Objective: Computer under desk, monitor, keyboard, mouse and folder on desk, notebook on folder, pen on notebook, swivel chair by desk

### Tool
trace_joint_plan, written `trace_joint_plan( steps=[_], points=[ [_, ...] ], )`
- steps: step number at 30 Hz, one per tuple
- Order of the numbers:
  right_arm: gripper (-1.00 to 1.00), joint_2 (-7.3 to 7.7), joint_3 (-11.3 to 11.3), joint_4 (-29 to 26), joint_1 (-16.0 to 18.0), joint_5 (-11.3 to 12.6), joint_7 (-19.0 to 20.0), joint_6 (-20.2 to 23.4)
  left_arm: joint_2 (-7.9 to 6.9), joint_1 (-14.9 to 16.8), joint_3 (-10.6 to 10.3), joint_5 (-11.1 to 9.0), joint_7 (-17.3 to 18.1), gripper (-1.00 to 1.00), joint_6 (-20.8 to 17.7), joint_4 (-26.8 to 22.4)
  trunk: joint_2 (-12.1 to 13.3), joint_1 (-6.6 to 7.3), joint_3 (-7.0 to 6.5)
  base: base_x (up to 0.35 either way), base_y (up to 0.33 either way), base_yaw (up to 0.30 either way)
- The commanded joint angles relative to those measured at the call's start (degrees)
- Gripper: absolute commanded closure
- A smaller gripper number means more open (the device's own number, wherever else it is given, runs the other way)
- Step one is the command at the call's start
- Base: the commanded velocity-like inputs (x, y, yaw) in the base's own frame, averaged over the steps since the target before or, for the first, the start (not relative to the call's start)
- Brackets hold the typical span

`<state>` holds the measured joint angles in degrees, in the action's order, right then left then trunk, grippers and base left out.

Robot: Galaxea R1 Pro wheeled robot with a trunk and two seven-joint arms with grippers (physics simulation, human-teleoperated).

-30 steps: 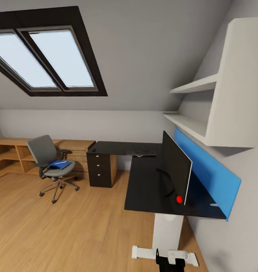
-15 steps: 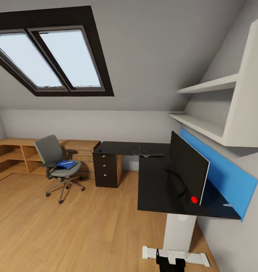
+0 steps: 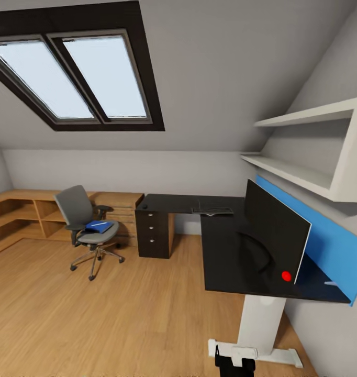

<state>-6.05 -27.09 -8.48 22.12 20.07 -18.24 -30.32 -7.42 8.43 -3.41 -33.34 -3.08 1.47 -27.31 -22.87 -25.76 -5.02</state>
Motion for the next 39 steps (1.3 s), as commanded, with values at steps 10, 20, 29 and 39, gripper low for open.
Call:
trace_joint_plan(
  steps=[10,20,29,39],
  points=[
    [-1.00,-0.10,-0.5,0.0,0.0,0.4,-0.3,0.0,-0.05,0.0,-0.4,-0.4,-0.5,-1.00,0.2,0.0,-0.1,-0.02,0.93,0.003,0.089,0.000],
    [-1.00,-0.19,-0.7,0.0,0.0,0.3,-0.3,0.1,-0.05,0.0,-0.5,-0.2,-0.5,-1.00,0.2,0.0,-0.1,-0.02,1.84,0.000,0.315,-0.077],
    [-1.00,-0.19,-0.6,0.0,0.0,0.3,-0.3,0.1,0.03,0.0,-0.6,-0.2,-0.4,-1.00,0.2,0.0,-0.1,-0.02,2.66,0.175,0.282,-0.126],
    [-1.00,-0.23,-0.7,0.1,0.0,0.3,-0.2,0.1,0.05,0.0,-0.7,-0.1,-0.4,-1.00,0.2,0.0,-0.1,-0.02,3.57,0.268,0.234,-0.127]
  ],
)
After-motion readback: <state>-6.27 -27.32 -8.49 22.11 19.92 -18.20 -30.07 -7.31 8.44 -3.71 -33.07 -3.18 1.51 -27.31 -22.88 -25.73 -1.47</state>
